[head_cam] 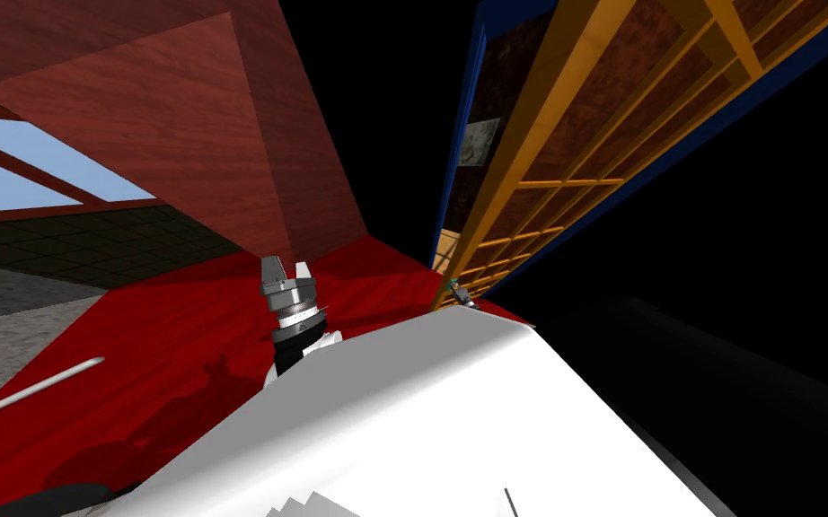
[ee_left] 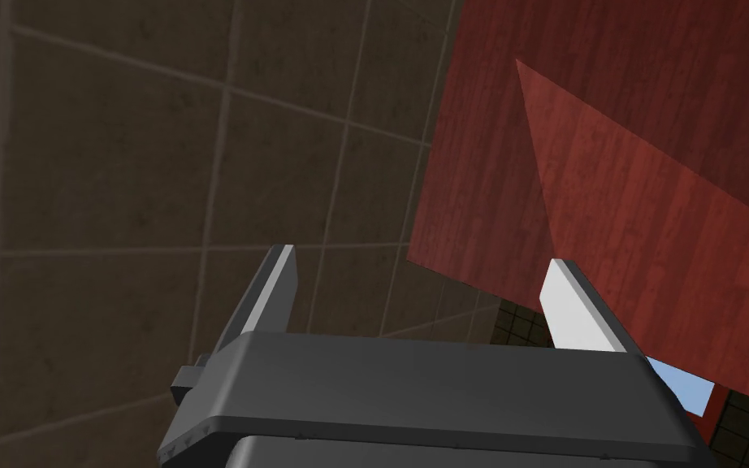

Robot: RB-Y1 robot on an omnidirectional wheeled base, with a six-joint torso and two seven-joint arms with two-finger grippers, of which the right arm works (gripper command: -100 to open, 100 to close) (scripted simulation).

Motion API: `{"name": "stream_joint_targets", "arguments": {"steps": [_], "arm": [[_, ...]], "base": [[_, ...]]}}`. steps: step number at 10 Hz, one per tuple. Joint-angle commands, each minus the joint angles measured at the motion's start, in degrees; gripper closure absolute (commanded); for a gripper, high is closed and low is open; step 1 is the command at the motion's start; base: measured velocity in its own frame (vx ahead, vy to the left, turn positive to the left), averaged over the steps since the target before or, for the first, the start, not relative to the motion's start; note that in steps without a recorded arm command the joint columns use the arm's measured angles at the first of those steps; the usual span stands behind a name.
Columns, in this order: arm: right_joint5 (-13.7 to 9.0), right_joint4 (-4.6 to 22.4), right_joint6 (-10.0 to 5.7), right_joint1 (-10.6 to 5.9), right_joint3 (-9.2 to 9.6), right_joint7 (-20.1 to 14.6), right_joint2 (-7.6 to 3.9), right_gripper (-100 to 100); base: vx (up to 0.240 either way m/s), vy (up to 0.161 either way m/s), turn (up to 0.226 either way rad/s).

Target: Pull the door open

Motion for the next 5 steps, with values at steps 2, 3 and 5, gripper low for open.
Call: {"name": "stream_joint_targets", "arguments": {"steps": [2, 3, 5], "arm": [[0.4, 1.4, -1.76, -0.01, 0.8, -1.0, -0.22, 100], [0.5, 1.8, -2.37, 0.01, 1.07, -1.3, -0.38, 100], [0.7, 2.4, -3.23, 0.03, 1.45, -1.8, -0.6, 100]], "base": [[-0.184, -0.057, 0.149], [-0.207, -0.053, 0.161], [-0.167, -0.075, 0.116]]}}
